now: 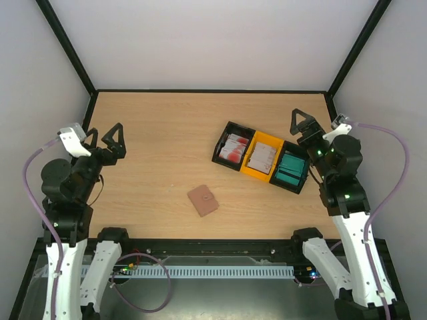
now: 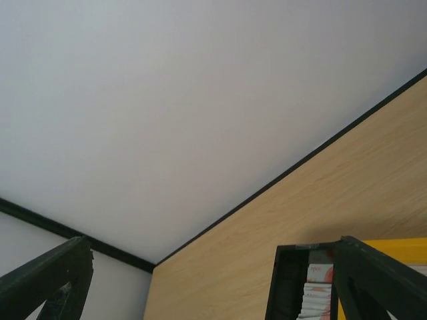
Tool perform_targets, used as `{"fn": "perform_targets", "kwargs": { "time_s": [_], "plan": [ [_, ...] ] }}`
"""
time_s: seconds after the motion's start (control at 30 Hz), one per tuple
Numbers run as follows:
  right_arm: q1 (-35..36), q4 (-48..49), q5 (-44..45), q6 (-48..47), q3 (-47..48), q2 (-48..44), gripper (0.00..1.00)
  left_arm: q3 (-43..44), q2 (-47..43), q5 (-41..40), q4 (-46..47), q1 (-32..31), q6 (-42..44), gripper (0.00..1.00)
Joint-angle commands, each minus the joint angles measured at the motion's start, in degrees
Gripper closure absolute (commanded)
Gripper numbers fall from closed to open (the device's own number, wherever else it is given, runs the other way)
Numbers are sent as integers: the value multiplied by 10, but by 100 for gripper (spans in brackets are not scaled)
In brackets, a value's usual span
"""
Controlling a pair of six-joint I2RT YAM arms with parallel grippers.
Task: Put the credit cards into the card holder
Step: Move the card holder to the center of the board.
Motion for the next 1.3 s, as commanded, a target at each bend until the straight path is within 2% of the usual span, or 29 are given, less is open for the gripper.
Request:
{"fn": "perform_targets", "kwargs": {
  "time_s": [0.0,0.17,0.3,0.37,0.47,0.57,0.7,0.9,1.0,1.13,1.27],
  "plan": [
    [-36,86,-141,13,-44,-1,3,-30,-8,76,43,26,-43,1],
    [-57,143,-216,18,-94,9,2,-87,-11,136,84,42,-84,0],
    [-61,168,-286,4,-122,52,2,-187,5,240,216,45,-170,0],
    [-46,184,-298,-10,-137,72,2,-235,28,278,285,41,-221,0],
    [16,175,-256,-45,-144,105,2,-287,66,294,357,15,-270,0],
    [92,174,-215,-59,-151,154,2,-300,109,274,359,-33,-264,0],
    [179,196,-164,-60,-169,205,0,-278,157,202,278,-116,-224,0],
    [259,157,-72,-24,-175,300,3,-260,211,75,153,-207,-221,3],
    [309,139,-39,-21,-174,341,6,-273,229,57,139,-233,-242,5],
    [378,116,2,-18,-159,389,17,-329,229,44,184,-289,-298,7],
    [415,105,3,-14,-162,421,39,-385,218,30,232,-335,-369,13]
  ]
}}
